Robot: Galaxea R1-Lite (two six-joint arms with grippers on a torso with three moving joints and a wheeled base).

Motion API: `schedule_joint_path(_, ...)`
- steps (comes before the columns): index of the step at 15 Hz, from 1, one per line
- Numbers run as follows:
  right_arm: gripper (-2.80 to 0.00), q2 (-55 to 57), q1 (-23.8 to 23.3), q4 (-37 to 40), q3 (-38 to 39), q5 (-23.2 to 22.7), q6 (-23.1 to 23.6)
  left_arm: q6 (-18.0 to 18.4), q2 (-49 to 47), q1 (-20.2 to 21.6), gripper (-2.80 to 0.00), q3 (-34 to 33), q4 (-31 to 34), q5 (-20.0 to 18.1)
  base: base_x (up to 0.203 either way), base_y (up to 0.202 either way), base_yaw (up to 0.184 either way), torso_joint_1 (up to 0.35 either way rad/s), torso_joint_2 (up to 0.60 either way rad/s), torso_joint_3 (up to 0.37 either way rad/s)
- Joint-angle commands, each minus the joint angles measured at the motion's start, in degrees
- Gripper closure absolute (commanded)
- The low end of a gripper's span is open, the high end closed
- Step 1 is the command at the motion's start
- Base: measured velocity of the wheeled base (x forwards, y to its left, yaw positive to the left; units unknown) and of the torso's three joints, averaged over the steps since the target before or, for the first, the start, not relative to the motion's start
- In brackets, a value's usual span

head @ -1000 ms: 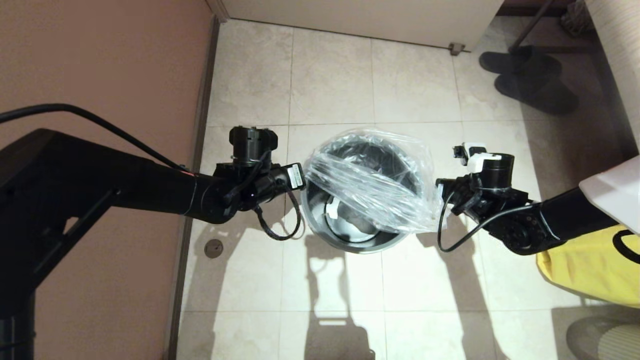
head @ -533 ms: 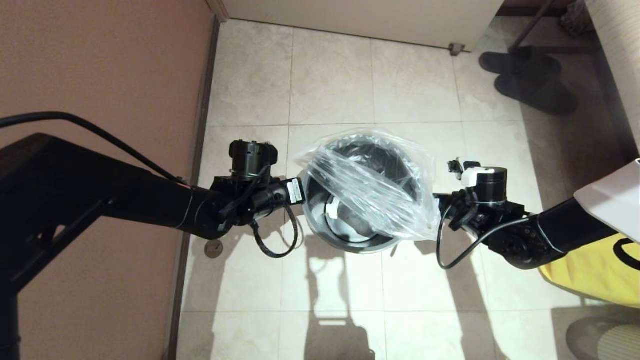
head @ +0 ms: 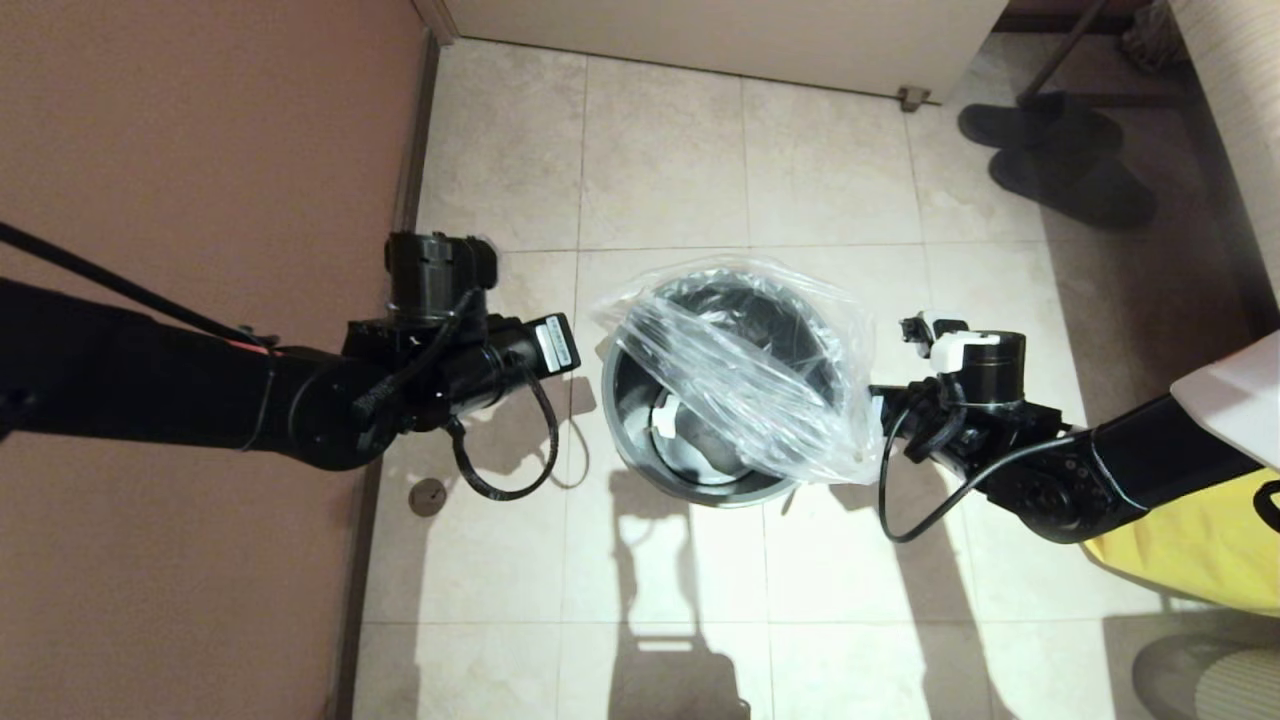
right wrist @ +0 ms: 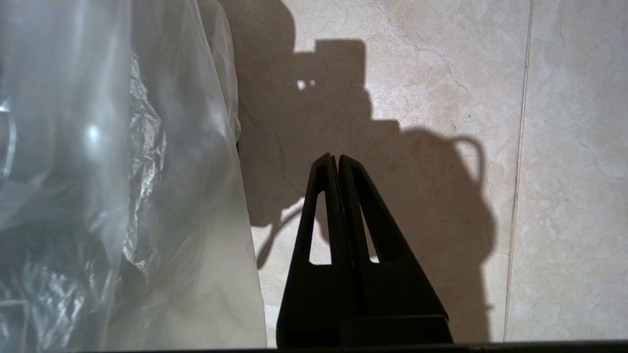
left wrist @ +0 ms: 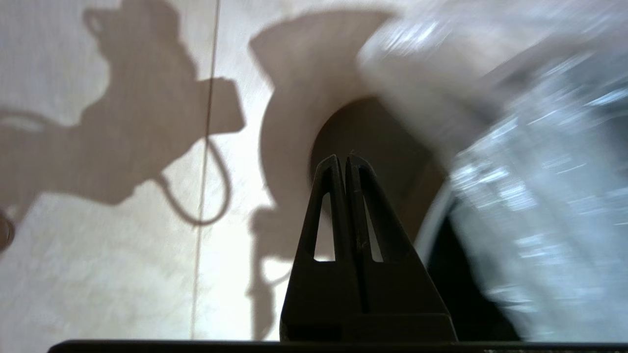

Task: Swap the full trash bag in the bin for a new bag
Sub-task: Put the new garbage bag on the trash can

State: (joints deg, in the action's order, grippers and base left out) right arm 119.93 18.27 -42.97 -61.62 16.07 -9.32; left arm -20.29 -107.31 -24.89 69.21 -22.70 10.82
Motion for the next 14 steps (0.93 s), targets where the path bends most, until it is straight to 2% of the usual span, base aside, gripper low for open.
schedule_joint_path(1, 0.00, 0.0, 0.0, -0.3, 0.0, 0.1, -0.1, -0.1, 3.3, -1.0, 0.00, 2.9, 1.8, -0.1, 0.000, 0.000, 0.000, 0.000, 0.00, 0.000)
schedule_joint_path(5, 0.00, 0.1, 0.5, -0.3, 0.0, 0.1, 0.0, -0.1, -1.7, -3.9, 0.00, 19.2, 13.2, -0.4, 0.000, 0.000, 0.000, 0.000, 0.00, 0.000)
schedule_joint_path(7, 0.00, 0.0, 0.5, -0.3, -0.2, 0.0, 0.0, -0.3, -5.2, -4.8, 0.00, 27.0, 22.5, -0.5, 0.000, 0.000, 0.000, 0.000, 0.00, 0.000)
schedule_joint_path(8, 0.00, 0.0, 0.5, -0.3, -0.1, 0.0, 0.0, -0.8, -6.8, -5.0, 0.00, 28.6, 27.2, -0.4, 0.000, 0.000, 0.000, 0.000, 0.00, 0.000)
schedule_joint_path(11, 0.00, 0.3, 0.5, -0.4, -0.1, 0.0, -0.1, -7.9, -4.6, -5.4, 0.00, 27.4, 29.4, -0.4, 0.000, 0.000, 0.000, 0.000, 0.00, 0.000)
schedule_joint_path(12, 0.00, 0.4, 0.5, -0.4, 0.0, 0.1, -0.1, -12.3, -3.1, -6.2, 0.00, 26.8, 29.9, -1.1, 0.000, 0.000, 0.000, 0.000, 0.00, 0.000)
schedule_joint_path(13, 0.00, 0.6, 0.6, -0.4, 0.0, 0.1, -0.1, -16.1, -1.8, -7.1, -0.86, 26.4, 31.7, -2.7, 0.000, 0.000, 0.000, 0.000, 0.00, 0.000)
schedule_joint_path(14, 0.00, 0.7, 0.6, -0.4, 0.0, 0.1, -0.1, -19.5, -0.8, -7.5, -2.80, 26.3, 33.6, -5.0, 0.000, 0.000, 0.000, 0.000, 0.00, 0.000)
